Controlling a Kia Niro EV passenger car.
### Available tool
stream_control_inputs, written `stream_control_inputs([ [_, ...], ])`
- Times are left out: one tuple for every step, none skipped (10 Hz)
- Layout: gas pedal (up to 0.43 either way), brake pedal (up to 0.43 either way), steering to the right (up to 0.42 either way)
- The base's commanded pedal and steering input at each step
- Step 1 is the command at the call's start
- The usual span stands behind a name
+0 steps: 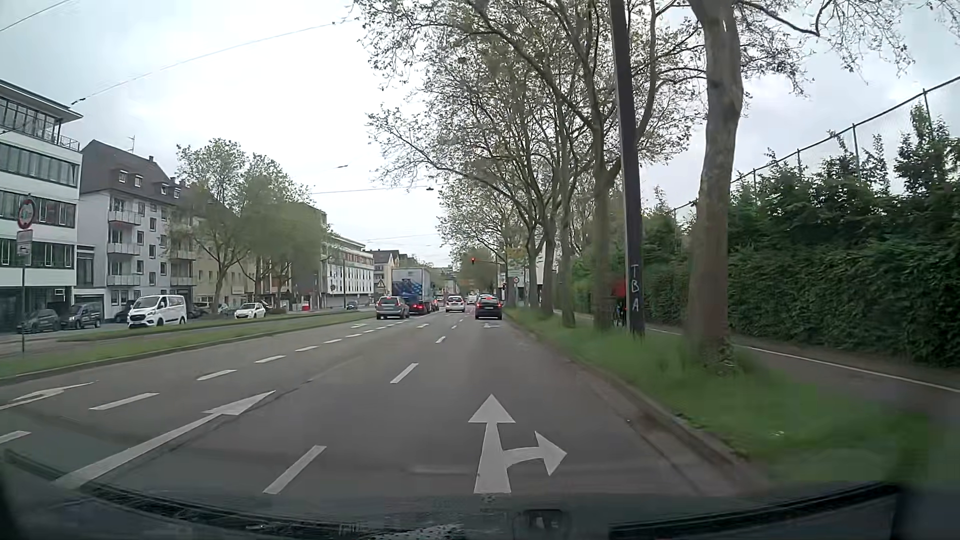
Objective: Follow the waypoints while adhering to traffic rules and regulations
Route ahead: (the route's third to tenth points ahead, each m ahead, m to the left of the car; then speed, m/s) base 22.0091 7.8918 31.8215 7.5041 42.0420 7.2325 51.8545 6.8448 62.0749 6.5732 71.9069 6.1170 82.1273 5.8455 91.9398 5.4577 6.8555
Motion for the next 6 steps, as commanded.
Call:
stream_control_inputs([
  [0.0,0.0,-0.013],
  [0.0,0.0,-0.013],
  [0.0,0.0,-0.013],
  [0.0,0.0,-0.013],
  [0.0,0.0,-0.012],
  [0.0,0.0,-0.013],
])
